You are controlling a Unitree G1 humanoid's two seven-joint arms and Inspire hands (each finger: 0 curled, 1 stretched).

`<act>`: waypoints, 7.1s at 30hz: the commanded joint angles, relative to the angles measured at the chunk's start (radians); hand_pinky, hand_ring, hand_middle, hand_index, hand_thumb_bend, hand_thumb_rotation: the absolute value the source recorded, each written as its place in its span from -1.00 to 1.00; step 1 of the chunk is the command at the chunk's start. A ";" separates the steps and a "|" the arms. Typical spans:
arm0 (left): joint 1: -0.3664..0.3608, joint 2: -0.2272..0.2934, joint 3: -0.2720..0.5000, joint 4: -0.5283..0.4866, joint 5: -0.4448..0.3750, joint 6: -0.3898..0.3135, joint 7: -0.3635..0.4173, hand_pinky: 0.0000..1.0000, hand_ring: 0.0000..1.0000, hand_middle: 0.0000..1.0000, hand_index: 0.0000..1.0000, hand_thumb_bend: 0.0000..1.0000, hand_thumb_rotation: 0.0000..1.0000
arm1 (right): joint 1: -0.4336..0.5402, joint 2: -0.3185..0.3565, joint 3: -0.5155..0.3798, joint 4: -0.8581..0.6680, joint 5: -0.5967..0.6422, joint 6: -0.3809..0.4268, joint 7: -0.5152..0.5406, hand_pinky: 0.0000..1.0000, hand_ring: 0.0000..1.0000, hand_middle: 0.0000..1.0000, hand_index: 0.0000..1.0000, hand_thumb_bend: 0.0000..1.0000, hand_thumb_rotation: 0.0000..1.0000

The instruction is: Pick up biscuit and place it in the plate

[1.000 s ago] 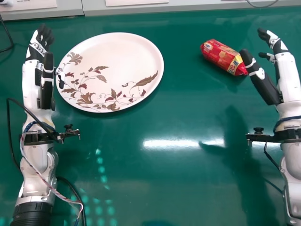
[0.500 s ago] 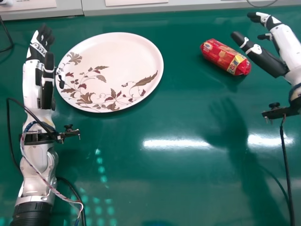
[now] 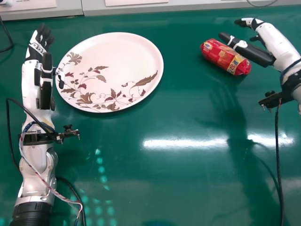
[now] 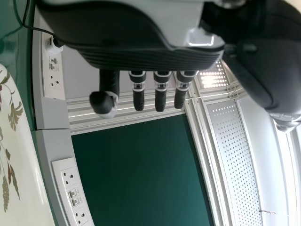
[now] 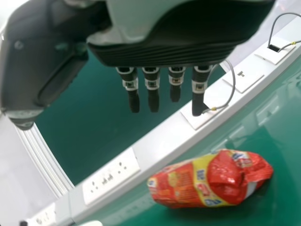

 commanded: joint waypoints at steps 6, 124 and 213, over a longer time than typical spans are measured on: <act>0.075 -0.017 -0.005 0.074 0.013 -0.004 -0.006 -1.00 1.00 1.00 1.00 1.00 0.71 | -0.053 -0.041 0.079 0.051 -0.046 0.033 0.083 0.73 0.93 0.98 0.93 1.00 0.27; 0.077 0.010 -0.001 0.086 0.096 -0.014 0.074 -1.00 1.00 1.00 1.00 1.00 0.84 | -0.318 -0.060 0.418 0.626 -0.460 -0.209 -0.420 -0.84 -0.22 -0.08 0.03 0.02 -1.00; -0.026 0.007 -0.018 0.208 0.031 -0.049 -0.014 -1.00 1.00 1.00 1.00 1.00 0.70 | -0.681 0.516 0.620 0.941 -0.446 -0.312 -0.477 0.55 0.90 0.98 0.99 1.00 0.32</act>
